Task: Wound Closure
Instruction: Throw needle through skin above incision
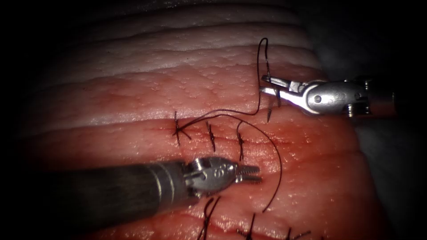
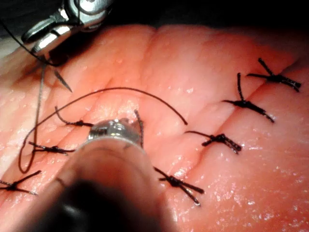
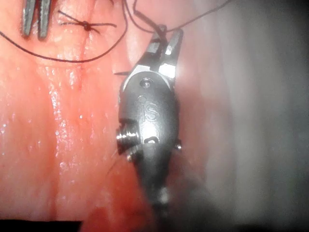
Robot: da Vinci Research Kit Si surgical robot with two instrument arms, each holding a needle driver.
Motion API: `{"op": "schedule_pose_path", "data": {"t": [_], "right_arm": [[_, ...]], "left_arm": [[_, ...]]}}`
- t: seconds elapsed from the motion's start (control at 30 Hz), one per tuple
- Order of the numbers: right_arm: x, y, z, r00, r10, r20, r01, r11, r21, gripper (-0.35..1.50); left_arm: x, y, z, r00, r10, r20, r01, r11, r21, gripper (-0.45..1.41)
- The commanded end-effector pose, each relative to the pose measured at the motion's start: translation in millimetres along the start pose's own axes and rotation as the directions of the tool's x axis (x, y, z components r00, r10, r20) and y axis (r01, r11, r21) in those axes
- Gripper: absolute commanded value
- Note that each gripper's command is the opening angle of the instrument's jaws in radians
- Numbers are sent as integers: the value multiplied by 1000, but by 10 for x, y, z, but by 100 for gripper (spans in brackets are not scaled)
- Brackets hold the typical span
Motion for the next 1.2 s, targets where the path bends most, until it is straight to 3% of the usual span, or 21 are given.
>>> {"op": "schedule_pose_path", "data": {"t": [0.03, 0.43, 0.73, 0.93, 1.2], "right_arm": [[-7, -4, 7, 1000, -2, -4, 2, 1000, 0, -35], [-22, -35, -12, 993, -119, -16, 120, 991, 53, -35], [-45, -95, -26, 960, -278, -34, 280, 956, 87, -35], [-61, -113, -37, 950, -311, -4, 310, 946, 91, -35], [-80, -134, -41, 968, -242, 69, 228, 959, 169, -35]], "left_arm": [[1, -2, 6, 1000, -1, -2, 1, 1000, -4, -6], [10, -3, -13, 1000, -11, -15, 11, 1000, -21, 5], [9, -1, -18, 1000, -11, -20, 11, 1000, -22, 4], [6, -1, -24, 1000, -3, -20, 2, 1000, -28, 0], [6, -3, -25, 1000, -3, -21, 2, 999, -33, -1]]}}
